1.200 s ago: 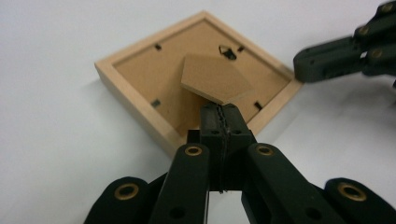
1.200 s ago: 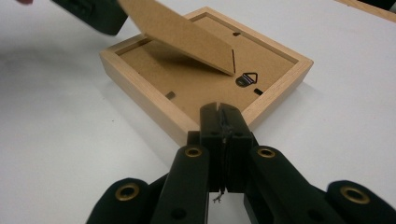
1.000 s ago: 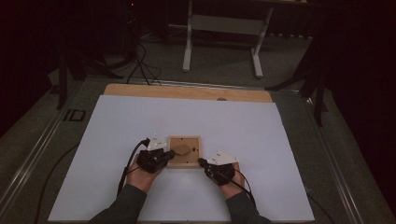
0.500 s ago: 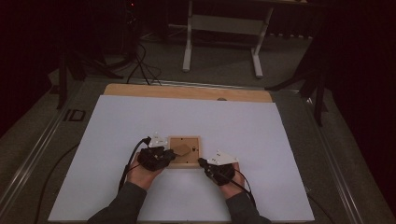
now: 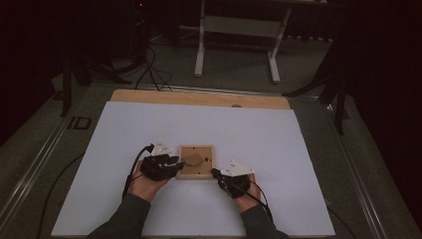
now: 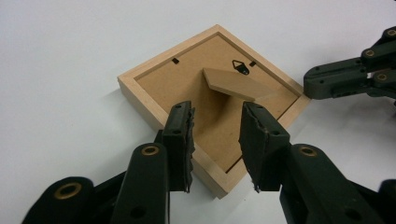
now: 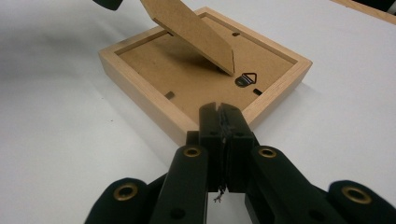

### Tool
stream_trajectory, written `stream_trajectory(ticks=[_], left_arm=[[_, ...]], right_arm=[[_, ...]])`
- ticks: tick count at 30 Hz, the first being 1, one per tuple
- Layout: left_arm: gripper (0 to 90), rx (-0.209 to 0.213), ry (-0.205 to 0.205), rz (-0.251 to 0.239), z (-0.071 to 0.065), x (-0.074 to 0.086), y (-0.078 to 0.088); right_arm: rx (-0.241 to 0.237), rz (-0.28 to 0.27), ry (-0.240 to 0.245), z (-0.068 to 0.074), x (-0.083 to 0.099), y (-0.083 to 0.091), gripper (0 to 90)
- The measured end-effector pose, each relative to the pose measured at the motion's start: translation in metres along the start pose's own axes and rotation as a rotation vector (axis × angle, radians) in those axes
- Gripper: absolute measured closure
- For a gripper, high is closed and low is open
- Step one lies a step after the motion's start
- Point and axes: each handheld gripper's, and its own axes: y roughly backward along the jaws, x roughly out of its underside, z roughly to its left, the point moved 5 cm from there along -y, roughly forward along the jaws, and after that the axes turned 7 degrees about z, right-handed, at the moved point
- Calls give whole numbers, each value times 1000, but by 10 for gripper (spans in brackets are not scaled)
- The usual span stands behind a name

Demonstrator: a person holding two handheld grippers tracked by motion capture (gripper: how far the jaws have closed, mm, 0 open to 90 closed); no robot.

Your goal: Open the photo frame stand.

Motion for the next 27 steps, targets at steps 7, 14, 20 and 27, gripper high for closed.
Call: stream_trajectory(ticks=[7,14,20,27], left_arm=[[622,5,-9,3,-1,1,2],[613,8,-36,-9,-5,0,5],[571,19,-12,-20,-1,-7,2],[451,72,-1,20,-1,-18,-12]], right_arm=[[1,0,1,0,0,0,879],[4,-1,3,0,0,0,875],[4,-1,4,0,0,0,875],[7,-2,4,0,0,0,869]])
